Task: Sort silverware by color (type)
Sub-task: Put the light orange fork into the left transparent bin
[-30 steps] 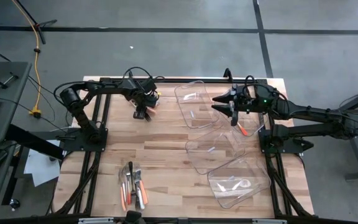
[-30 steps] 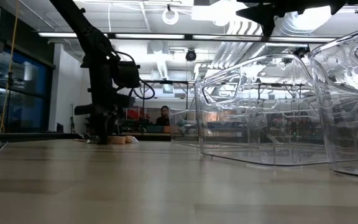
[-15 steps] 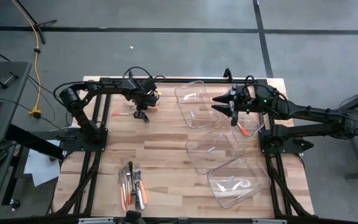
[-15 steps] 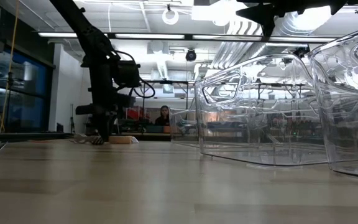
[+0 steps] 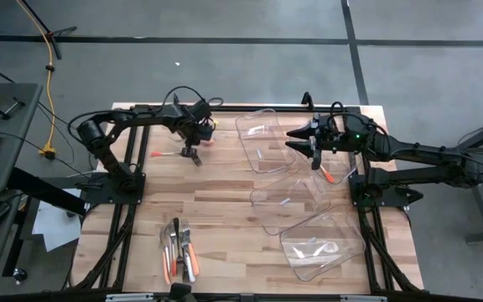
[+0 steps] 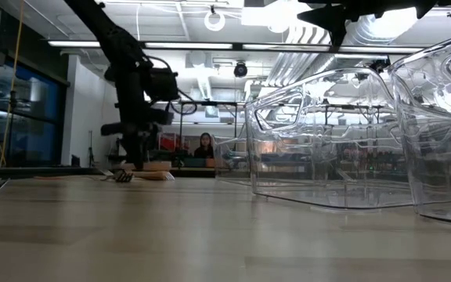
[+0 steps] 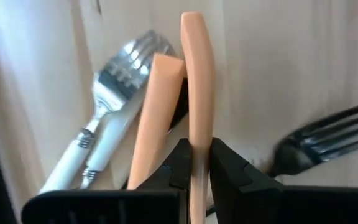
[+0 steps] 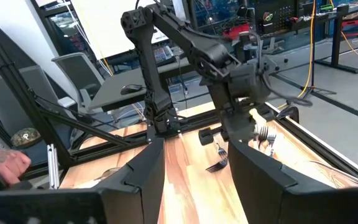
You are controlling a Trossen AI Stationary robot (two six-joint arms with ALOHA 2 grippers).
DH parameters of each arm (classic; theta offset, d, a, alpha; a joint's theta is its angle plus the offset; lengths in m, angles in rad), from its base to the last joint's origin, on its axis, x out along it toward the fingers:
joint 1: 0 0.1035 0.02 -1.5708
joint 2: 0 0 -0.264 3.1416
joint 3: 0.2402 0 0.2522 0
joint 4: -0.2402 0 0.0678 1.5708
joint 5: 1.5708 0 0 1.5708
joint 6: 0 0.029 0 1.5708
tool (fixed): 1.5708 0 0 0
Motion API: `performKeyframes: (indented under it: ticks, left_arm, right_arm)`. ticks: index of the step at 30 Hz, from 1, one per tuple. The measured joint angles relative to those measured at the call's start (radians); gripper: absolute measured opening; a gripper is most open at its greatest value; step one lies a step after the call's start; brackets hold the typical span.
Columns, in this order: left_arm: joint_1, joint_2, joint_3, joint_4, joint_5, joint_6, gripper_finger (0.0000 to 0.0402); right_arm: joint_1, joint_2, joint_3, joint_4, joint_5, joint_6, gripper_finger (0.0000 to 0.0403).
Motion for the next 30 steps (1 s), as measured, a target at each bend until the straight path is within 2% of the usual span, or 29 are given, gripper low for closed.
performKeyframes:
  ticks: [5,8,13,17,24,30]
  left_arm:
    - [0.000,-0.062,0.067,-0.066,0.009,-0.022,0.0016]
    - [0.006,-0.131,0.094,-0.056,0.089,-0.119,0.0016]
    - [0.015,-0.290,0.079,0.154,0.312,-0.424,0.0016]
    - [-0.018,-0.412,-0.004,0.430,0.396,-0.649,0.0016]
    - [-0.138,-0.553,-0.203,0.899,0.375,-0.965,0.0016]
    - [-0.280,-0.598,-0.322,1.117,0.195,-1.062,0.0016]
  right_arm:
    - [0.000,0.000,0.000,0.000,0.000,-0.003,0.0161]
    - [0.000,0.000,0.000,0.000,0.000,-0.001,0.0161]
    - [0.000,0.000,0.000,0.001,0.000,0.000,0.0161]
    - [0.000,0.000,0.000,0.002,-0.001,0.000,0.0161]
    - [0.006,0.000,0.000,0.047,-0.001,0.039,0.0161]
    - [0.006,0.000,0.000,0.077,-0.001,0.043,0.0161]
